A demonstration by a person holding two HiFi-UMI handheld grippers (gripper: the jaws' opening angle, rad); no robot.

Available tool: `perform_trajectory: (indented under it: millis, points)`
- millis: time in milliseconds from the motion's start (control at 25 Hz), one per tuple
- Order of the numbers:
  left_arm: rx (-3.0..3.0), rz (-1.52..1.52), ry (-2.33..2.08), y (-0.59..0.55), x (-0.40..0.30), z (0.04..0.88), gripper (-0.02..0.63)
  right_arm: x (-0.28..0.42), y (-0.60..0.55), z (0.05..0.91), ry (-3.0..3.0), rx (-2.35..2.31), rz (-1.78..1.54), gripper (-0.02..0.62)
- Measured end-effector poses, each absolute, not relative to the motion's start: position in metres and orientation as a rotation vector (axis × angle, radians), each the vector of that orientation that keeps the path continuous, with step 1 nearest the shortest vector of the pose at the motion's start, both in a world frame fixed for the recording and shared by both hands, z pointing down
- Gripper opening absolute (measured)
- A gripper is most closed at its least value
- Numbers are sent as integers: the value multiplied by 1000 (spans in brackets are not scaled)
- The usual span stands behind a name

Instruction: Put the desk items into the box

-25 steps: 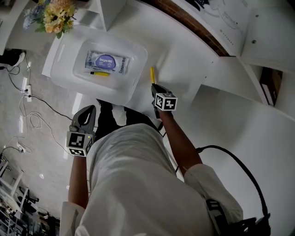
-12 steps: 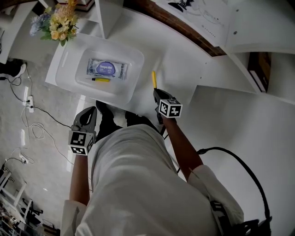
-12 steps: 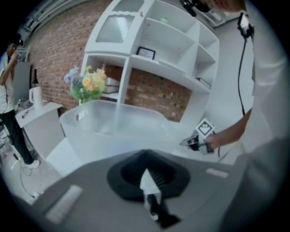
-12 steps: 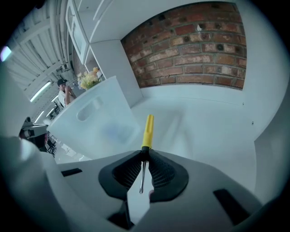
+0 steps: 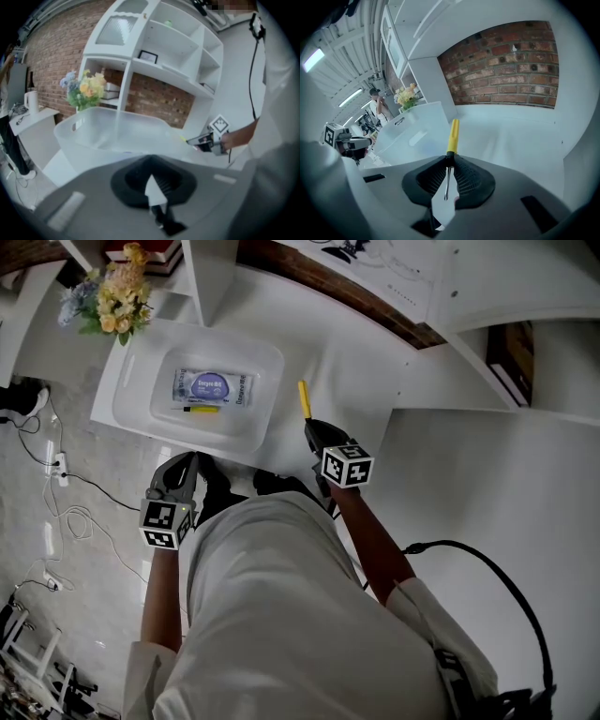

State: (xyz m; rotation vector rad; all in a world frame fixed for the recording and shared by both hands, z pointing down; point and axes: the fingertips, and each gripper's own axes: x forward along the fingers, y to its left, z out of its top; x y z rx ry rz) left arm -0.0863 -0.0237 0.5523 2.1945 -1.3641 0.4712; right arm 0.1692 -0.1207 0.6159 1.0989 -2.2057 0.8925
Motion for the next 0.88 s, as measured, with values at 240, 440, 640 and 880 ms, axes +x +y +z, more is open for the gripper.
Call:
perform_trajectory:
  millis: [240,440,640,880]
  points:
    - [2209,466,-1356,-27,-89,548,3,151,-124,583,-2289,1084,854,48]
    - [2224,461,-1356,-30,-94,545,3,130,-130,562,-2352,1052,815,47]
    - [2222,444,-1370,-32,-103,543,3,101,-131,549,-2407,946,797,48]
    - [2227,422,-1398,-36,-115,535,3,63,-128,540,-2443,835,707,48]
